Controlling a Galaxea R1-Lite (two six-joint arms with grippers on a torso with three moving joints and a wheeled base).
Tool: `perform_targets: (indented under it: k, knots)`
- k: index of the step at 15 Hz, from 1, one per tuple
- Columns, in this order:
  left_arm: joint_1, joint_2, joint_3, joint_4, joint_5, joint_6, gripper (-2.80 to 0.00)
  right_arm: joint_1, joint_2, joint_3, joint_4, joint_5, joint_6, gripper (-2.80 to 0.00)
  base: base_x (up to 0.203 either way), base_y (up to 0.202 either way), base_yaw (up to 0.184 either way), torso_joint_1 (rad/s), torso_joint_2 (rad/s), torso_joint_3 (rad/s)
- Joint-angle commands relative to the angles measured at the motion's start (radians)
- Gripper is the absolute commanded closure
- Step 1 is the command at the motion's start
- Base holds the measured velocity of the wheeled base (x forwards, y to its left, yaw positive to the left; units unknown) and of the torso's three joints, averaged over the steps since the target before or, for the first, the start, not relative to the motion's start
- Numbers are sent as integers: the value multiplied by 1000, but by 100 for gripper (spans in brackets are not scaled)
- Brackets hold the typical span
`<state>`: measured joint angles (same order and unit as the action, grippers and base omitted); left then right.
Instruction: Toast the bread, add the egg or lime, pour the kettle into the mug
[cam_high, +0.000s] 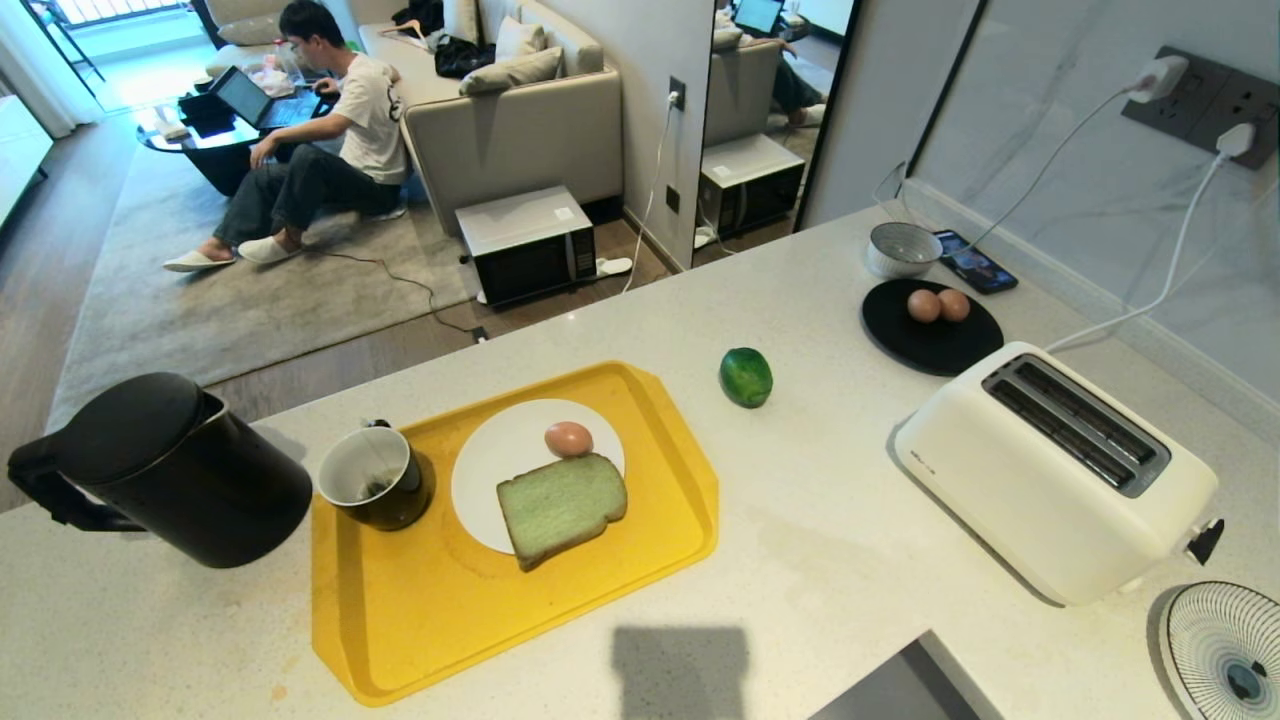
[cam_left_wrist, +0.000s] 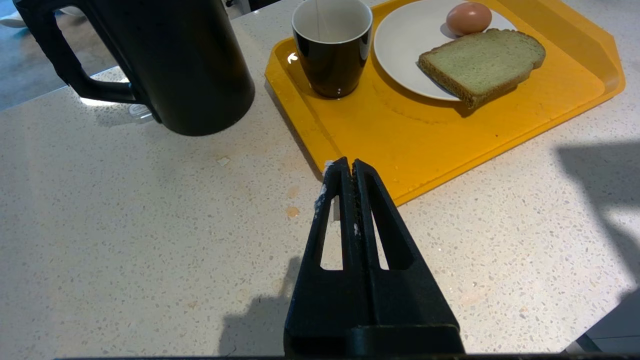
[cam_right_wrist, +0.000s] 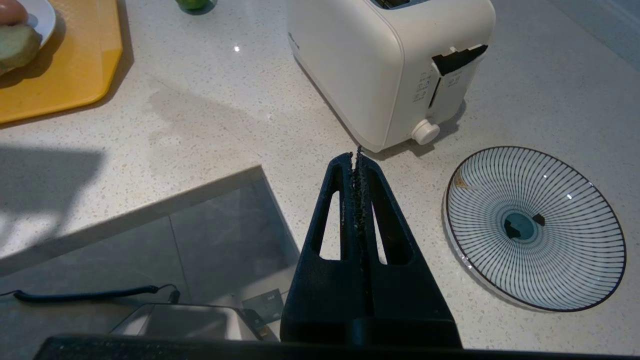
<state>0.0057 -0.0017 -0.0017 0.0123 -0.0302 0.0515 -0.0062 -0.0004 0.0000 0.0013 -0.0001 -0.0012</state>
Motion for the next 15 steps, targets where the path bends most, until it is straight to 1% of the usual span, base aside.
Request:
perform_targets:
  k: [1,11,13,15]
  knots:
    - [2,2,0,0,0,1,0,0,-1,2,0,0,0,0,0,0,0,0,0,0]
    - [0,2,0,0,0,1,0,0,0,0,0,0,-2,0,0,0,0,0,0,0]
    - [2,1,0,0,0,1,0,-1,-1,0,0,0,-2,0,0,-16,74,4,4,-2]
    - [2,0,0,0,0,1,0,0,-1,1,0,0,-2,0,3,-11,165,6,1,4]
